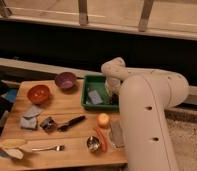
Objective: Place grapes in tray
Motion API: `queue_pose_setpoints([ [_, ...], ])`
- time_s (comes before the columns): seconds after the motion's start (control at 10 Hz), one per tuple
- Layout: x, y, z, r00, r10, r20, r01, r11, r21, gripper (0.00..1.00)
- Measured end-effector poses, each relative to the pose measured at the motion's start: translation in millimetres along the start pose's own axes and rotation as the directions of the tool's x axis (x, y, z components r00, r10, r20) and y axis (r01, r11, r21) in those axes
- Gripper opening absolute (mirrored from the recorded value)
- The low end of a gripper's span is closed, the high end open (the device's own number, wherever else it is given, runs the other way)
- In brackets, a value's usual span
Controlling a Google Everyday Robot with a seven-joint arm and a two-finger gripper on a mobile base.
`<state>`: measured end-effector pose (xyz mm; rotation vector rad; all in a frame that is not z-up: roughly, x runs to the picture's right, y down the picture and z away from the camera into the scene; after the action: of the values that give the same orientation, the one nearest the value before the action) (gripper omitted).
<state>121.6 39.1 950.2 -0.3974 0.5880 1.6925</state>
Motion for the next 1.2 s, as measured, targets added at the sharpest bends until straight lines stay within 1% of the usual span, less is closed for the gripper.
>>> queue_pose_setpoints([
  [0.6, 0, 1, -2, 1.0, -0.001, 0.002, 0.001, 1.0, -0.003, 0.0],
  [0.7, 1, 3, -7, 1.0, -0.006, 0.013, 0.006, 1.0, -0.019, 0.0],
  [0.8, 3, 7, -17, 0.999, -0.011, 0.033, 0.012, 0.999, -0.049, 0.0],
  [0.9, 6, 5, -37, 0.998, -0.008, 0.058, 0.013, 0.996, -0.084, 0.0],
  [1.0, 7, 2, -57, 0.997, -0.004, 0.073, 0.012, 0.993, -0.114, 0.0],
  [1.2, 9, 1, -62, 0.997, -0.006, 0.077, 0.015, 0.992, -0.122, 0.0],
])
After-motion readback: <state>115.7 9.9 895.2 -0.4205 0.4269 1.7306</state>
